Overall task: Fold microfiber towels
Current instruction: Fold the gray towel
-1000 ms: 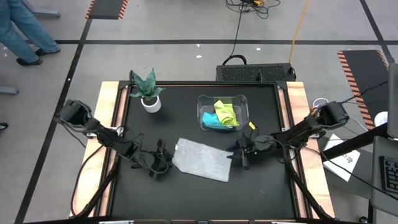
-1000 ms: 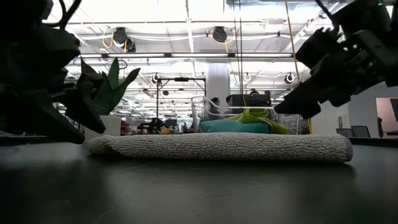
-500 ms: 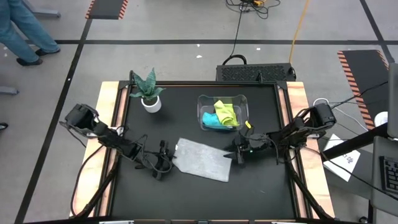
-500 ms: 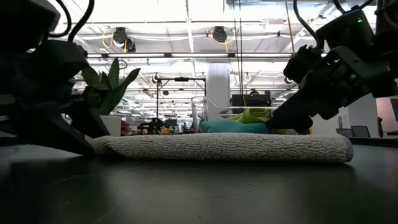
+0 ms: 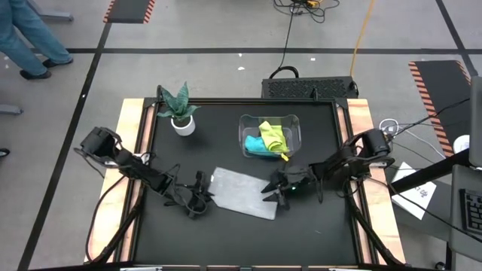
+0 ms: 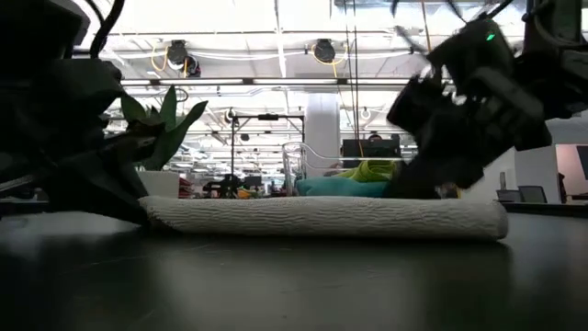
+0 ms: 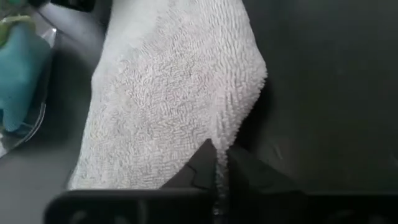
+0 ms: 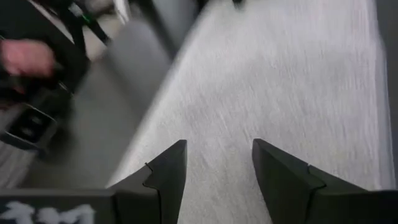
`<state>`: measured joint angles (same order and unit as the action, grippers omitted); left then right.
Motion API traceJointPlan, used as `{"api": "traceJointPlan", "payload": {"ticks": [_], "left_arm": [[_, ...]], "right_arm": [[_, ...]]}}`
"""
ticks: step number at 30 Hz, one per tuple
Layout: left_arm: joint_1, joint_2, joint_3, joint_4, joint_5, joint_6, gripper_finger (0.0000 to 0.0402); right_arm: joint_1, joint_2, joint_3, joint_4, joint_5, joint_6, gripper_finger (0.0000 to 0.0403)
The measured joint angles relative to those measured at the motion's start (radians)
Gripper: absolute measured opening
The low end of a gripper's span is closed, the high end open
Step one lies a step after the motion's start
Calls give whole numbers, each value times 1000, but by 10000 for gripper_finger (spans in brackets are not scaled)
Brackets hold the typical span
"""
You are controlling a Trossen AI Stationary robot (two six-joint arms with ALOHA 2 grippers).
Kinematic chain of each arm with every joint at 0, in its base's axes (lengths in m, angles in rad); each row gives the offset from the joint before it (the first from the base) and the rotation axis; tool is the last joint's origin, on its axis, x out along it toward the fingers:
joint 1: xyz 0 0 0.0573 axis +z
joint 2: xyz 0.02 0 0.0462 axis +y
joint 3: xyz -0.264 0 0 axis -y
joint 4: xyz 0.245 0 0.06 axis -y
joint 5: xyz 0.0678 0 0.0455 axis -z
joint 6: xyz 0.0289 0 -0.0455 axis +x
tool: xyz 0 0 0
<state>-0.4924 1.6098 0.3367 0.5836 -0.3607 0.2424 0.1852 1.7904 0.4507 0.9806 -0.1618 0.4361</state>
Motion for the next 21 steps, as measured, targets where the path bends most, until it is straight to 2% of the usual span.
{"api": "traceJointPlan", "payload": {"ticks": [1, 3, 7, 10, 12, 16, 21], "left_arm": [[1, -21, 12, -51, 0, 11, 17], [13, -71, 54, -214, 1, 22, 13], [48, -129, 218, -564, 41, 55, 5], [69, -124, 350, -737, 96, 137, 5], [81, -122, 427, -776, 108, 201, 4], [124, -115, 537, -807, 222, 314, 3], [187, -30, 681, -858, 311, 387, 2]], "right_arm": [[0, 13, 11, -35, 0, 13, 173], [-2, 34, 34, -76, 7, 22, 173], [-3, 56, 47, -89, 27, 41, 173], [-2, 57, 47, -90, 46, 50, 173], [-2, 57, 47, -102, 60, 50, 173], [-2, 58, 46, -115, 84, 53, 173], [-2, 59, 45, -127, 93, 52, 173]]}}
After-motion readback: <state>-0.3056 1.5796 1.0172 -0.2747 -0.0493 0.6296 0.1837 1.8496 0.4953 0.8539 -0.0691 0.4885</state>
